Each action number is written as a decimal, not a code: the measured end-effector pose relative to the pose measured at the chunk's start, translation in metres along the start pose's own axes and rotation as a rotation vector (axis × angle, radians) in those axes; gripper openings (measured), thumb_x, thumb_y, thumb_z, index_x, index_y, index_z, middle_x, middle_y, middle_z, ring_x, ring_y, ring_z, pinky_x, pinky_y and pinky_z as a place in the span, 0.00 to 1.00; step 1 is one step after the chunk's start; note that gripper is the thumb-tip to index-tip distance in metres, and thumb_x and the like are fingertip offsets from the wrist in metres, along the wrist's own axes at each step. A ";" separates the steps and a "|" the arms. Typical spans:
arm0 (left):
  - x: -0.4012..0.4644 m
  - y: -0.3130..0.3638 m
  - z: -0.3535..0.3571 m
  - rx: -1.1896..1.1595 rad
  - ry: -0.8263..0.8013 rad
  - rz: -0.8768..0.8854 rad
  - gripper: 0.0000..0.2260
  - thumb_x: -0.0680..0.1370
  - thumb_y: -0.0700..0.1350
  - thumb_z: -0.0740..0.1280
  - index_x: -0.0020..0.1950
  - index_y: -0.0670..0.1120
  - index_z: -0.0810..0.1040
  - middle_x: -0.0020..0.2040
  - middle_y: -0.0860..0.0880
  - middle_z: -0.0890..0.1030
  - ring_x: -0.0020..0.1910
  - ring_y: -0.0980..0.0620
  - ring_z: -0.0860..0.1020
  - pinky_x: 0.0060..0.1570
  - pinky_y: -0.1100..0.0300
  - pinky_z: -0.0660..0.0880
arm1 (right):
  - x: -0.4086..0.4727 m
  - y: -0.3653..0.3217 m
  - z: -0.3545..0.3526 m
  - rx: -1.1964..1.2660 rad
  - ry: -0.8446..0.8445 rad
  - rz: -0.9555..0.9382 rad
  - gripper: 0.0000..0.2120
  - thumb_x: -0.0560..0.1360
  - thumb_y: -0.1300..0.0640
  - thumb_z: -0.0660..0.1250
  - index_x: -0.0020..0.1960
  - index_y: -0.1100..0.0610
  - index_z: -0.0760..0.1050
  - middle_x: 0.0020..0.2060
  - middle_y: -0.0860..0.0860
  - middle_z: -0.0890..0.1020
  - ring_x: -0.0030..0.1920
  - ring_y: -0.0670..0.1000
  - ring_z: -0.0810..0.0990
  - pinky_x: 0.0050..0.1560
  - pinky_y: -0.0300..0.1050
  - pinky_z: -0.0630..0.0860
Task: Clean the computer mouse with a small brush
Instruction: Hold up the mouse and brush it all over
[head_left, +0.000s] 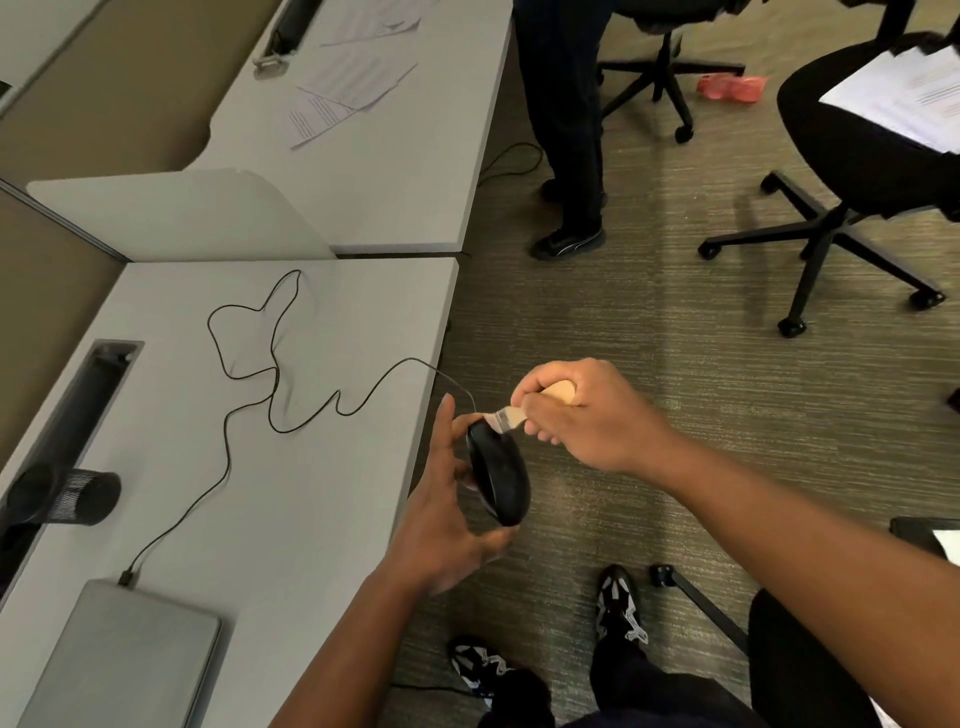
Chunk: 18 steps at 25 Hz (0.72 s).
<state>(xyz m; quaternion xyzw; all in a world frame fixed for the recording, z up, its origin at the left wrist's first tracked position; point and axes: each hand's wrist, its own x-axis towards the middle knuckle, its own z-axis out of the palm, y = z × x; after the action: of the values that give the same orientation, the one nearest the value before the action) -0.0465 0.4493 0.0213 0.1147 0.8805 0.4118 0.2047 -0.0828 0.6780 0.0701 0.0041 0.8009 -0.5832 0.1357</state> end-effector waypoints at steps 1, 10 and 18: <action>0.000 -0.001 0.000 -0.007 0.003 0.008 0.67 0.66 0.41 0.85 0.80 0.69 0.33 0.78 0.64 0.61 0.64 0.63 0.76 0.54 0.69 0.77 | 0.000 0.000 -0.002 -0.004 -0.032 0.029 0.08 0.78 0.57 0.67 0.45 0.51 0.84 0.36 0.53 0.87 0.38 0.57 0.86 0.43 0.59 0.84; 0.000 0.003 -0.002 -0.130 -0.008 -0.015 0.64 0.69 0.36 0.82 0.81 0.70 0.37 0.77 0.74 0.56 0.60 0.58 0.81 0.52 0.62 0.81 | 0.010 0.018 -0.012 0.369 -0.022 0.122 0.05 0.80 0.58 0.72 0.54 0.57 0.84 0.42 0.57 0.88 0.41 0.51 0.83 0.44 0.44 0.83; -0.001 0.003 -0.002 -0.174 -0.056 -0.031 0.62 0.72 0.33 0.79 0.79 0.70 0.35 0.75 0.81 0.53 0.62 0.65 0.80 0.57 0.64 0.80 | 0.011 0.020 -0.023 0.455 0.021 0.163 0.05 0.81 0.61 0.69 0.53 0.60 0.83 0.41 0.58 0.87 0.39 0.52 0.83 0.42 0.44 0.81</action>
<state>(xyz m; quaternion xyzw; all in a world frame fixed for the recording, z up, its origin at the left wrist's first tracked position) -0.0462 0.4494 0.0251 0.0942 0.8370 0.4803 0.2447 -0.0946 0.7041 0.0559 0.1055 0.6472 -0.7357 0.1697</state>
